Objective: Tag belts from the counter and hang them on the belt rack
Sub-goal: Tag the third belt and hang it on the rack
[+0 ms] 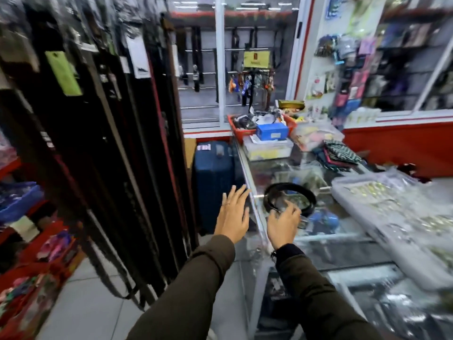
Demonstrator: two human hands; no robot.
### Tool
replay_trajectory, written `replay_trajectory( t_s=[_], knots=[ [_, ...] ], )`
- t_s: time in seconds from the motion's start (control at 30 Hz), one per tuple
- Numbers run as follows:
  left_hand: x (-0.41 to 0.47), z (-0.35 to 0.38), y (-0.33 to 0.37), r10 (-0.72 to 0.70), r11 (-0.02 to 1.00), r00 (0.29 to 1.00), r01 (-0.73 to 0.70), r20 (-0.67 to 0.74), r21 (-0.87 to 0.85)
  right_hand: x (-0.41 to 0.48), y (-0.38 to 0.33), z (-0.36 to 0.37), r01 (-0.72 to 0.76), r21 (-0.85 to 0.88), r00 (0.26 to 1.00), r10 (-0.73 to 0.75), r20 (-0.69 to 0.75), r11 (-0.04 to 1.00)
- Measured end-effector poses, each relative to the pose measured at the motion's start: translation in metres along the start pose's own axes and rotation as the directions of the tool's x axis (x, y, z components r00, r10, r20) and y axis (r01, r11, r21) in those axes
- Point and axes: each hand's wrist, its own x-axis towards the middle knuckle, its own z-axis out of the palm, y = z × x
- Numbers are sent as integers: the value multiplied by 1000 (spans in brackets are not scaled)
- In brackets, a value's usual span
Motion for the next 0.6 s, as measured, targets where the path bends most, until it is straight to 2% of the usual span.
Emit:
replay_trajectory(
  t_s=[0.13, 0.23, 0.3, 0.33, 0.37, 0.43, 0.47, 0.6],
  knots=[
    [38, 44, 29, 56, 998, 950, -57, 308, -5, 31, 35, -18, -349, 136, 937, 349, 19, 927],
    [63, 71, 46, 53, 992, 874, -102, 483, 76, 49, 54, -21, -503, 187, 864, 496, 87, 843],
    [75, 85, 51, 19, 973, 825, -145, 565, 179, 54, 59, -22, -566, 353, 821, 548, 161, 745],
    [80, 90, 54, -2, 961, 806, -162, 592, 224, 55, 60, -24, -589, 404, 804, 558, 207, 700],
    [83, 94, 57, -23, 952, 795, -167, 606, 256, 56, 61, -25, -597, 394, 801, 543, 251, 699],
    [87, 97, 62, -55, 950, 812, -136, 582, 280, 57, 63, -29, -633, 356, 774, 548, 318, 688],
    [89, 97, 64, -60, 950, 826, -126, 561, 287, 59, 64, -31, -662, 375, 749, 564, 347, 649],
    [88, 95, 68, -44, 960, 824, -122, 564, 253, 63, 78, -24, -597, 430, 794, 575, 197, 677]
  ],
)
